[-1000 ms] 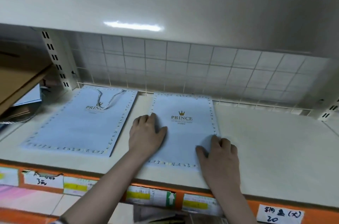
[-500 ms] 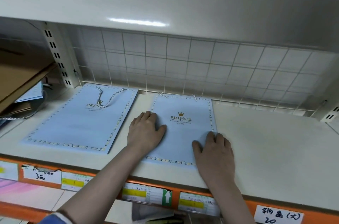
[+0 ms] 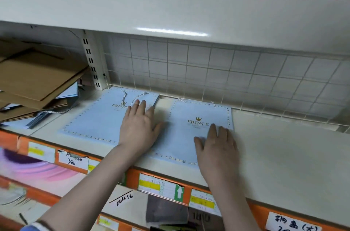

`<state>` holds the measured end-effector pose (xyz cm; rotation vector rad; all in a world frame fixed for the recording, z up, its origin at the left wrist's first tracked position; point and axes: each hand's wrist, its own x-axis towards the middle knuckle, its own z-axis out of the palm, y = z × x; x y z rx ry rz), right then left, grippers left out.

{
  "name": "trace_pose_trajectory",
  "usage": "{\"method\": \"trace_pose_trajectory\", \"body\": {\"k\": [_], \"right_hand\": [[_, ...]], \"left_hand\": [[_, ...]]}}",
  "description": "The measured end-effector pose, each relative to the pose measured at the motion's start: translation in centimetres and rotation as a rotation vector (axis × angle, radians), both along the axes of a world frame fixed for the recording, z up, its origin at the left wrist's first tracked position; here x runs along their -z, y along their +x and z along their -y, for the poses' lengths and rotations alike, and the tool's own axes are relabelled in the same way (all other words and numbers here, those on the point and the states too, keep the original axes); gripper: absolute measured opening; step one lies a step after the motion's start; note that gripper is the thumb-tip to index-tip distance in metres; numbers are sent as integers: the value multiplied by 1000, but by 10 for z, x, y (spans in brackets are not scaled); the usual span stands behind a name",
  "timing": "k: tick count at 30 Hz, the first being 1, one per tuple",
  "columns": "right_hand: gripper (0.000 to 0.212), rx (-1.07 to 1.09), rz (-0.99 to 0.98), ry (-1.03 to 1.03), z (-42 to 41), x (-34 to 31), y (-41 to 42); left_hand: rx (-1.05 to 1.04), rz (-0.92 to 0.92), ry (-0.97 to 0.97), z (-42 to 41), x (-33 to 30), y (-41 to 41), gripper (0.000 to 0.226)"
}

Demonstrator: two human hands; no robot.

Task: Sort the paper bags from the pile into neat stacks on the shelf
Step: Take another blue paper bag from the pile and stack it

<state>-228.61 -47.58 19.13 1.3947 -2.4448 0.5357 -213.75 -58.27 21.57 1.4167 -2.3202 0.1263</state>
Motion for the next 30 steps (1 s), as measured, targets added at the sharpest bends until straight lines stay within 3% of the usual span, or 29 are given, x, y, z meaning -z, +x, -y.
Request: {"method": "trace_pose_trajectory", "body": {"k": [8,17,30], "right_hand": [[60,-216,-19,-33,37,-9,86],[60,-396,-19,-164,91,-17,264],[51,-494,48,-248,177,-40,462]], "left_hand": [[-130,-70,-20,10,-17,102,57],[-287,-44,-108,32,-23,297,57],[-450,-151,-178,96,-38,517,57]]}}
